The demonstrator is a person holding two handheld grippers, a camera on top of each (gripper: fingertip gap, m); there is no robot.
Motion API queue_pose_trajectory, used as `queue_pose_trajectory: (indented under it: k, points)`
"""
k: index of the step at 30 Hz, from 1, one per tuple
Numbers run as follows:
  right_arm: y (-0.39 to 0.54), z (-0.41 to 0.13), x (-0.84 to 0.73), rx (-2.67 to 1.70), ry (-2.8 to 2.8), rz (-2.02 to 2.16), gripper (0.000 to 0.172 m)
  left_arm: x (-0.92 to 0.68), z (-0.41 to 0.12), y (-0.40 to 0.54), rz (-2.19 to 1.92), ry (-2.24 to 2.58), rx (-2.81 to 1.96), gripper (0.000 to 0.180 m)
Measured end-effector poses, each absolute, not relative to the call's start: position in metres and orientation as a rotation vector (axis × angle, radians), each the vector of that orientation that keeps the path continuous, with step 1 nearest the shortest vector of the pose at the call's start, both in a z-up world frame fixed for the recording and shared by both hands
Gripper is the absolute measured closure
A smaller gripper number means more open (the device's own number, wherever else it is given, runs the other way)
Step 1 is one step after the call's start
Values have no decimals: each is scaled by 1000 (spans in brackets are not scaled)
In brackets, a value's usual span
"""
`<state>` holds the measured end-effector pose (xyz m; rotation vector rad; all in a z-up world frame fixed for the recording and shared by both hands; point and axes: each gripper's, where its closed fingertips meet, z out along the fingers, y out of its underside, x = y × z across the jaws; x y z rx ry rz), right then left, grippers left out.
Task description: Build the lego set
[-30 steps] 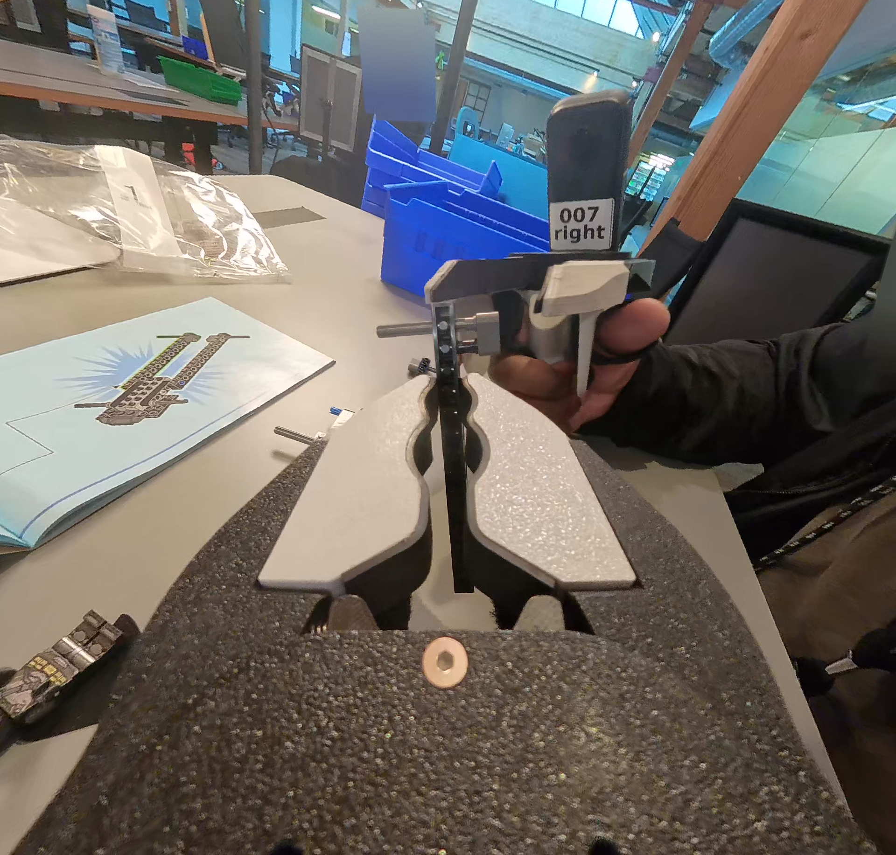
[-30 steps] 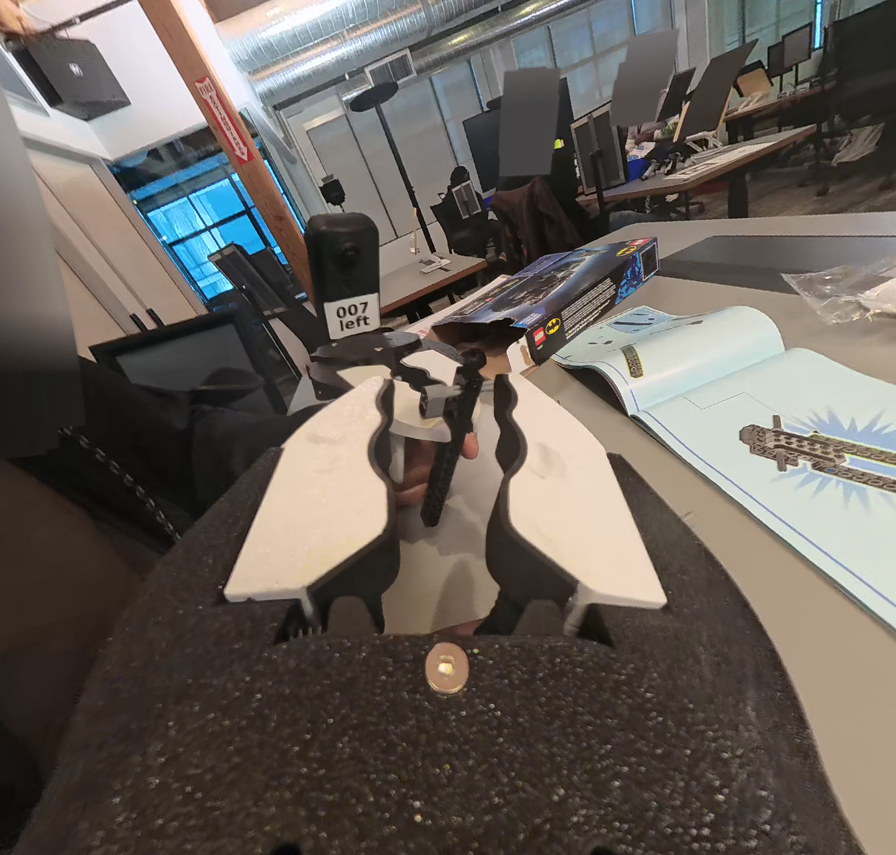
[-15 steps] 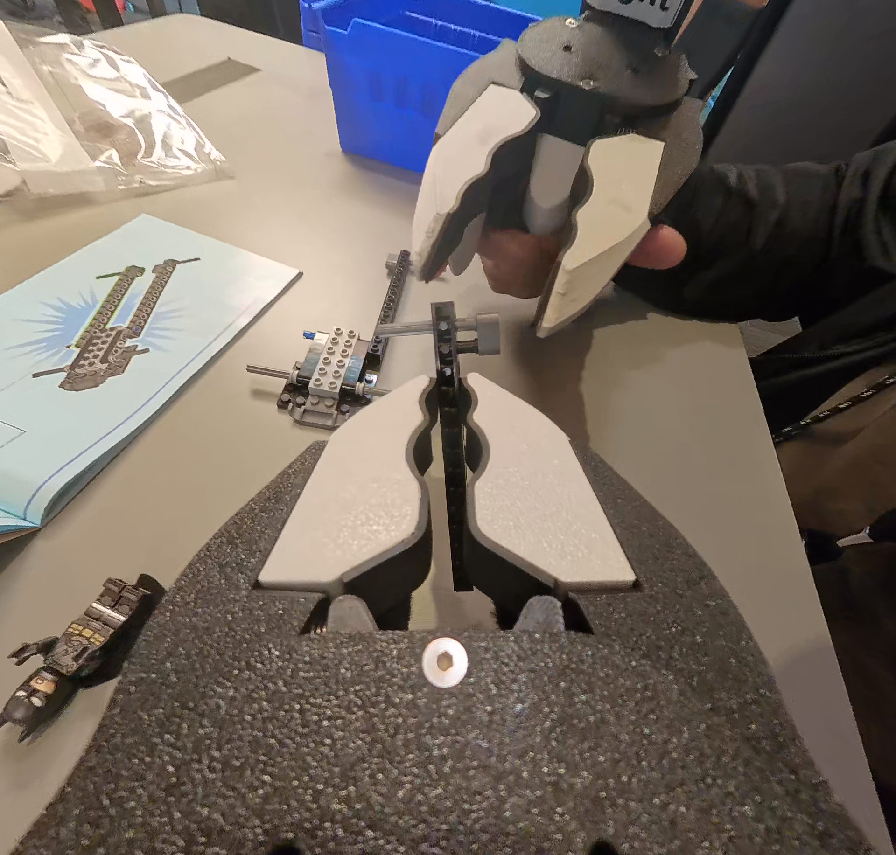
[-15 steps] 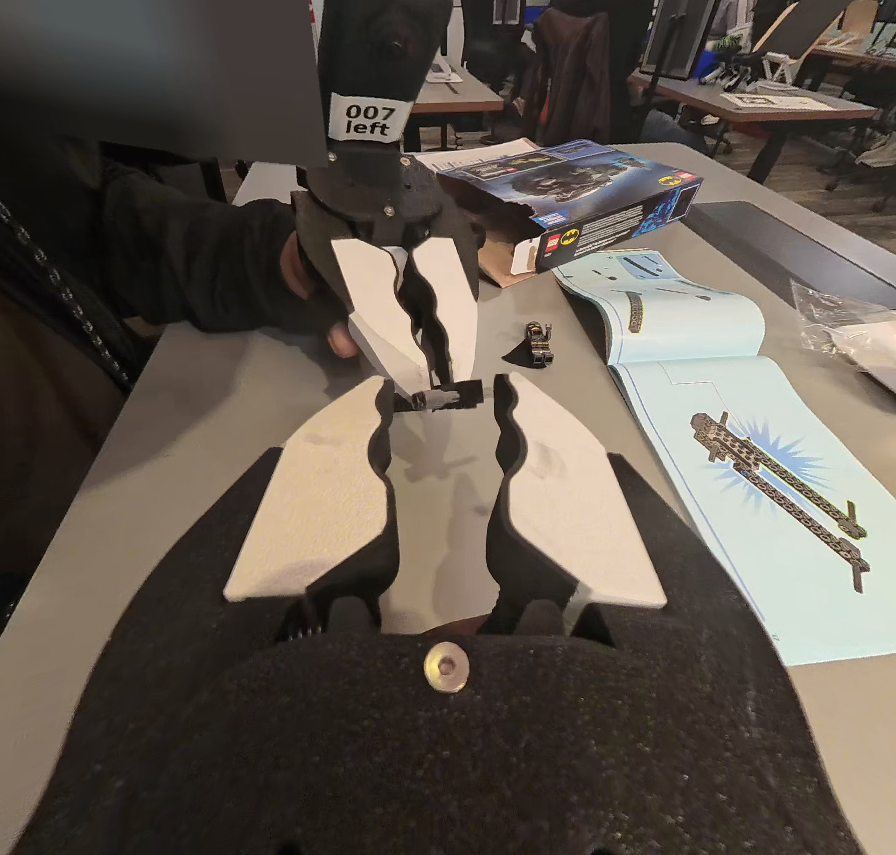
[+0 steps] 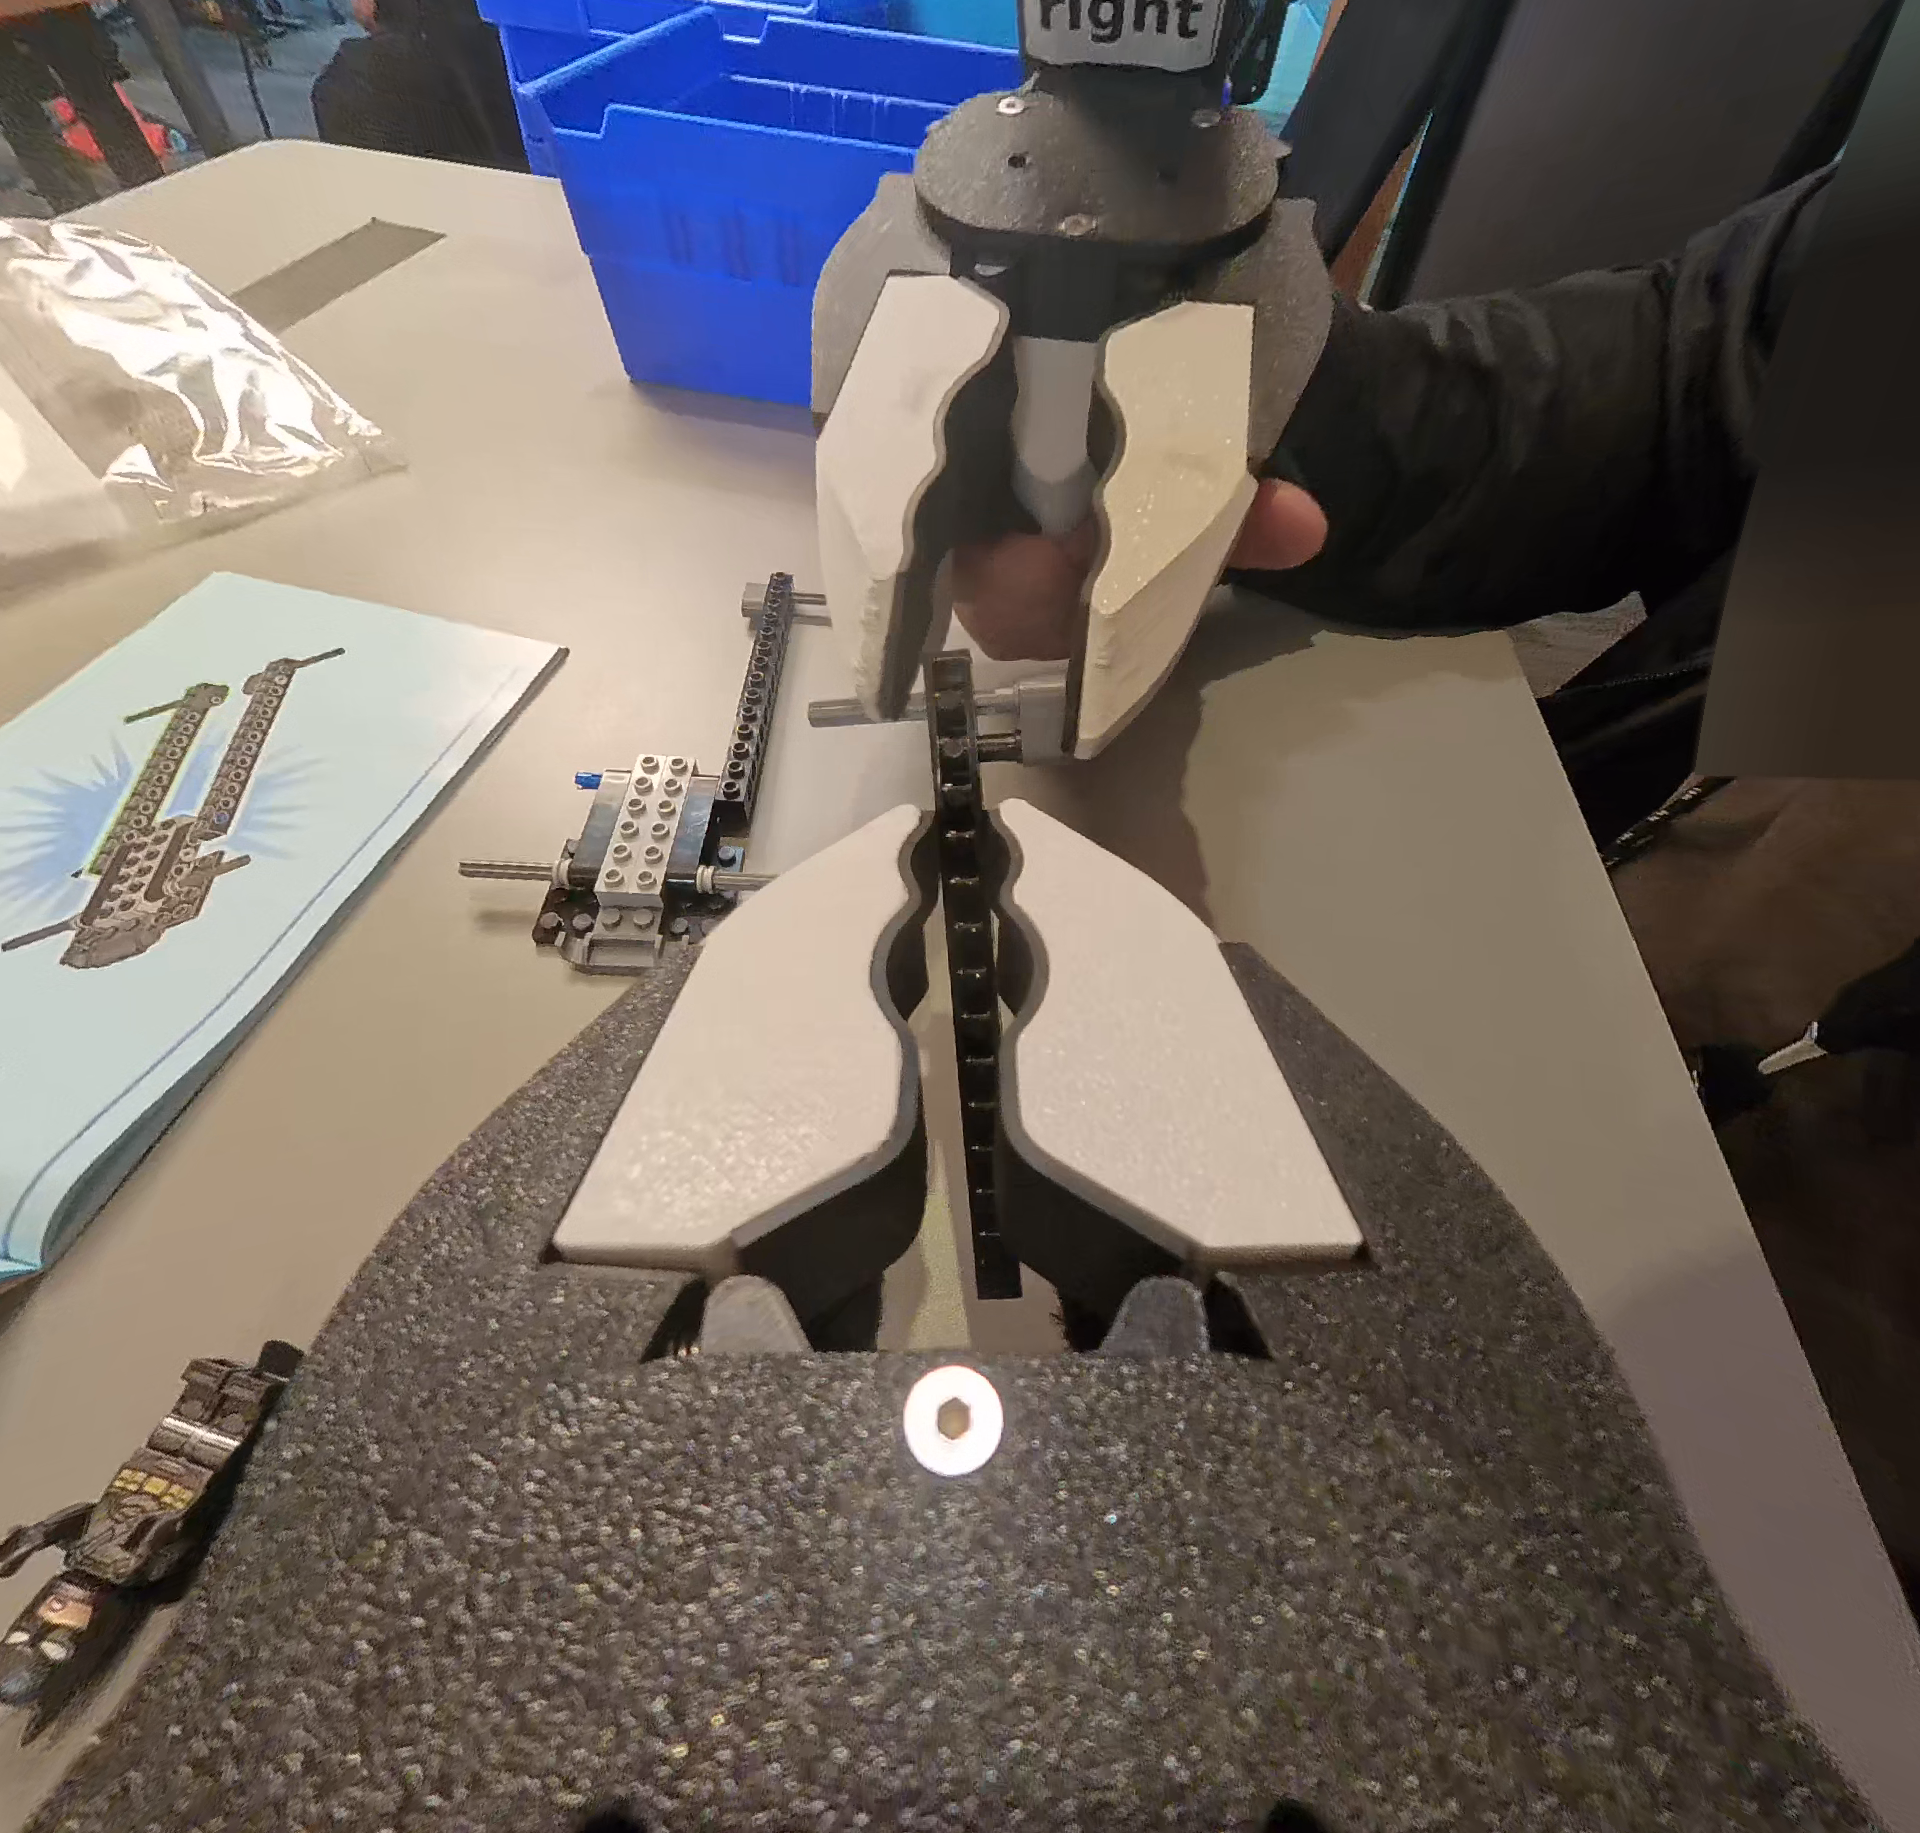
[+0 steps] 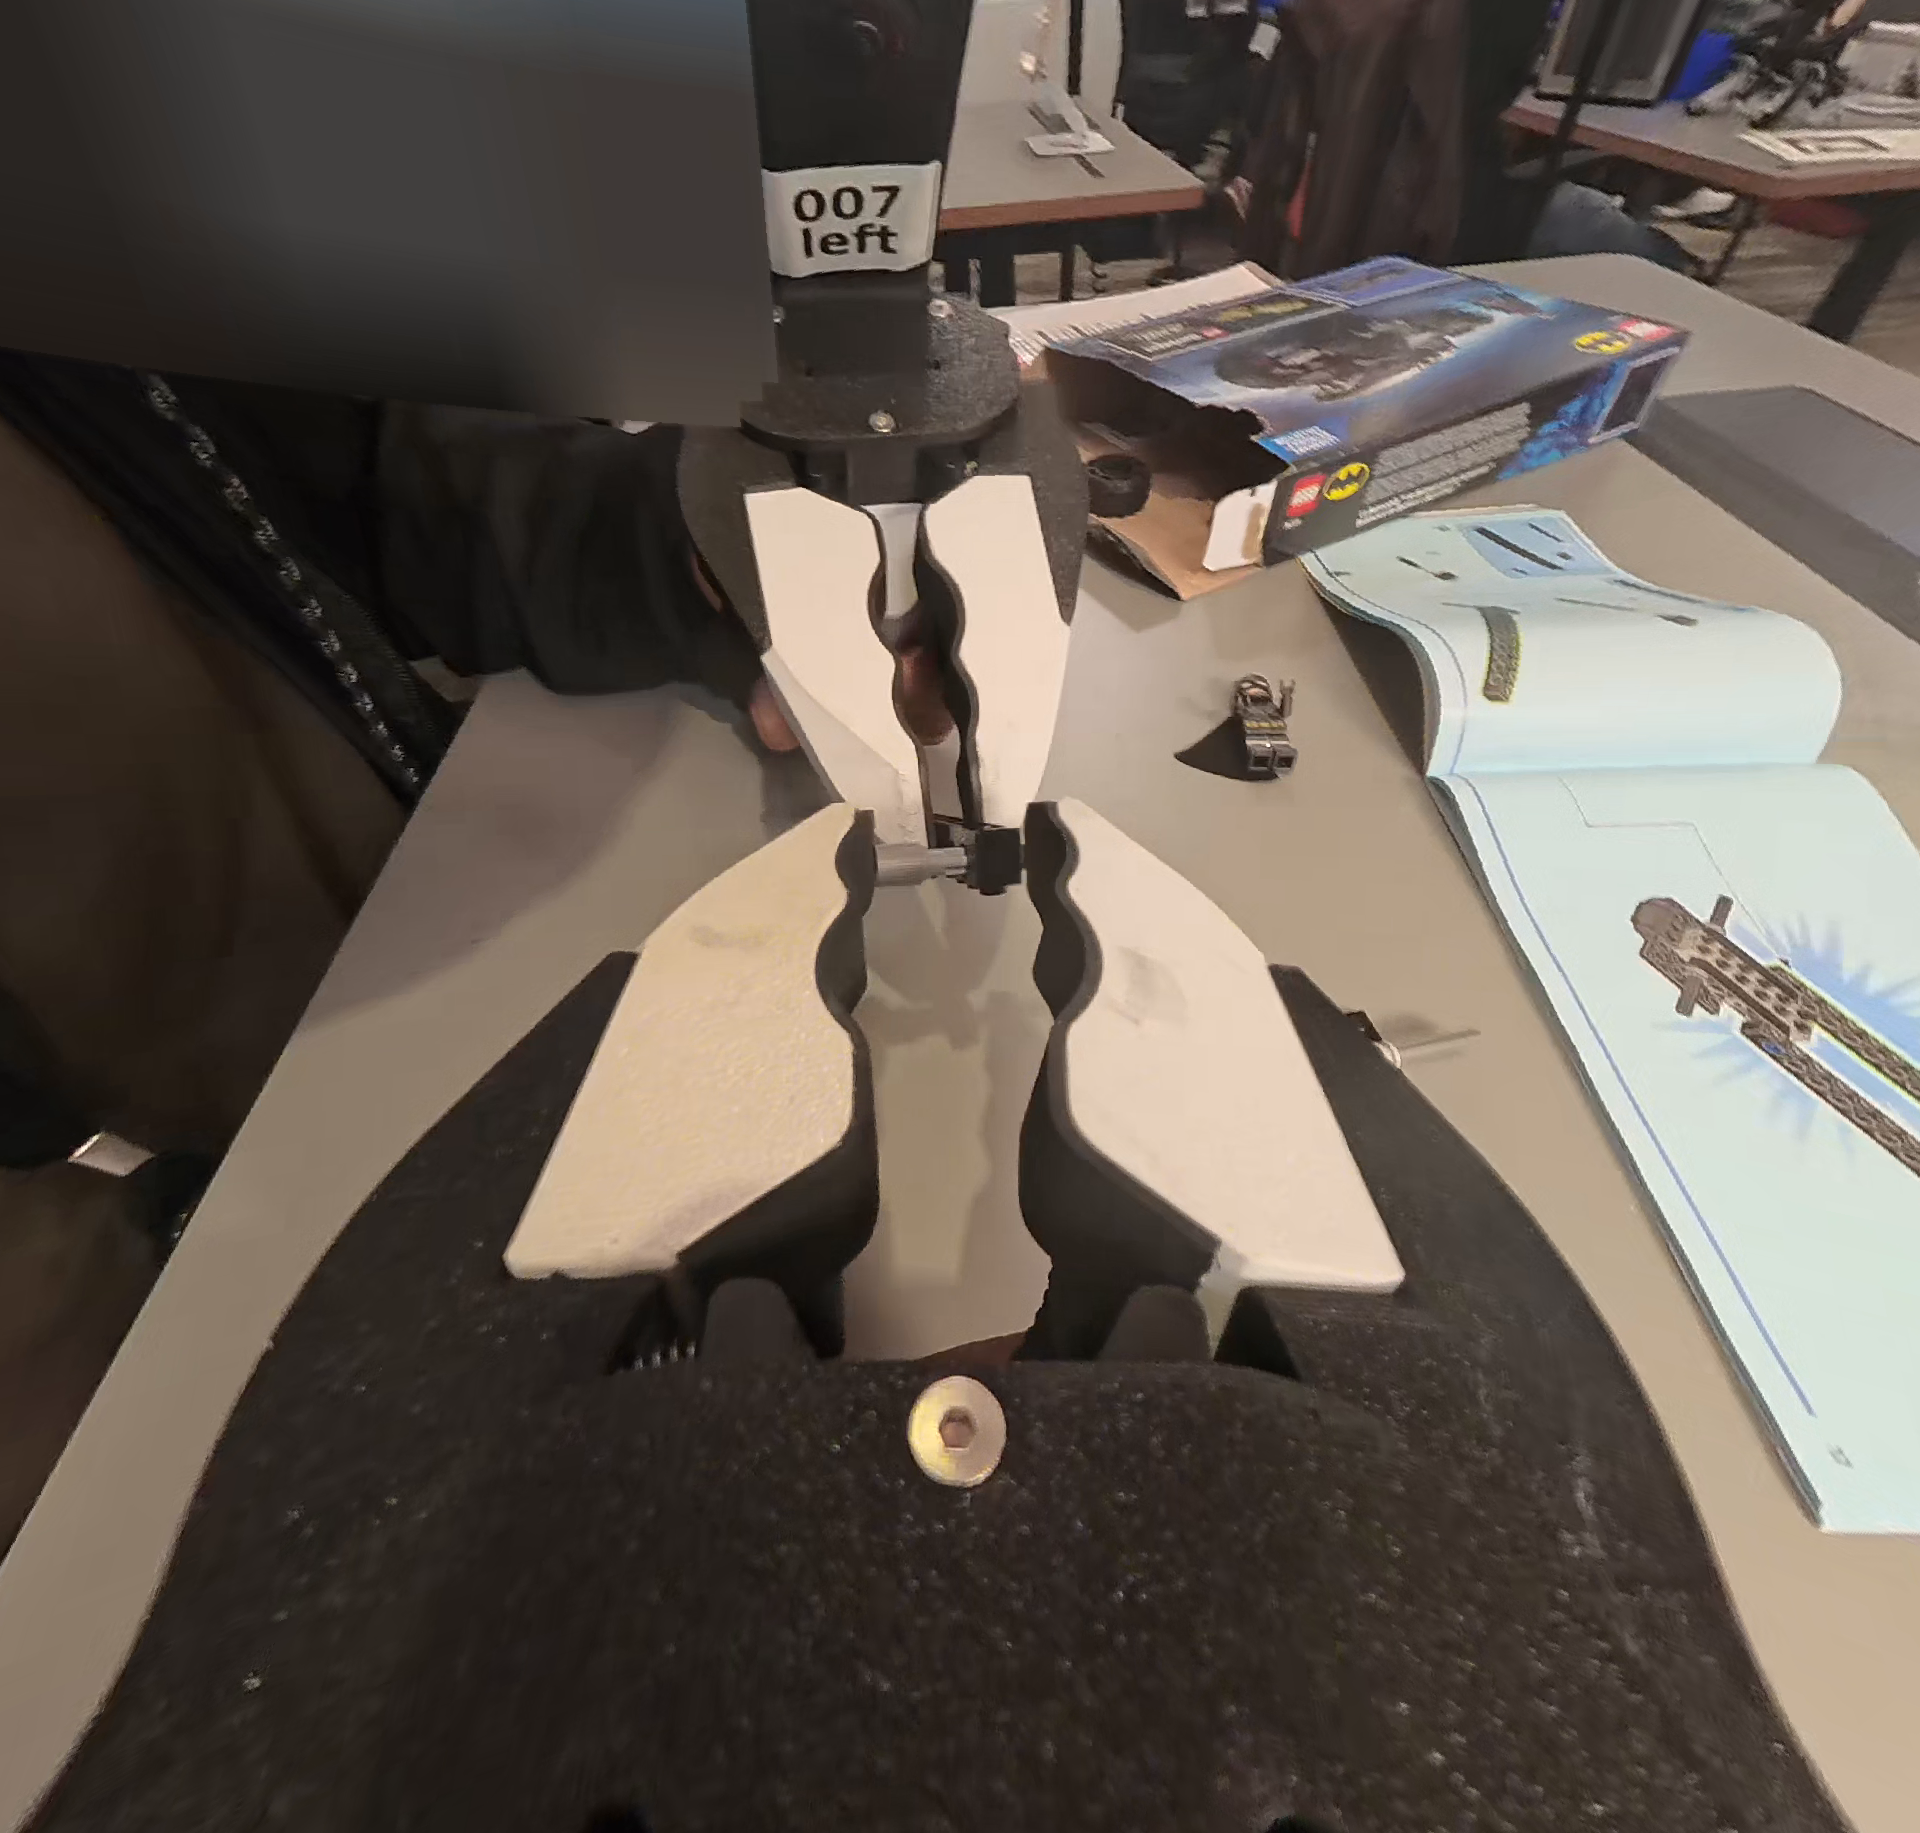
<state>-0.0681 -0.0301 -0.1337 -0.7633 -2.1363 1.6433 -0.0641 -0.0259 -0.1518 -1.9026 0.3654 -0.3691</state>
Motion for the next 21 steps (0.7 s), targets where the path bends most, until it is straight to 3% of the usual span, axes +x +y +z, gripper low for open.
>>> queue_pose_trajectory:
  k: [21]
  points:
    - [-36, -123, -65, -692, -2092, 1741, 146, -60, -141, -31, -391, 390, -1838, 173]
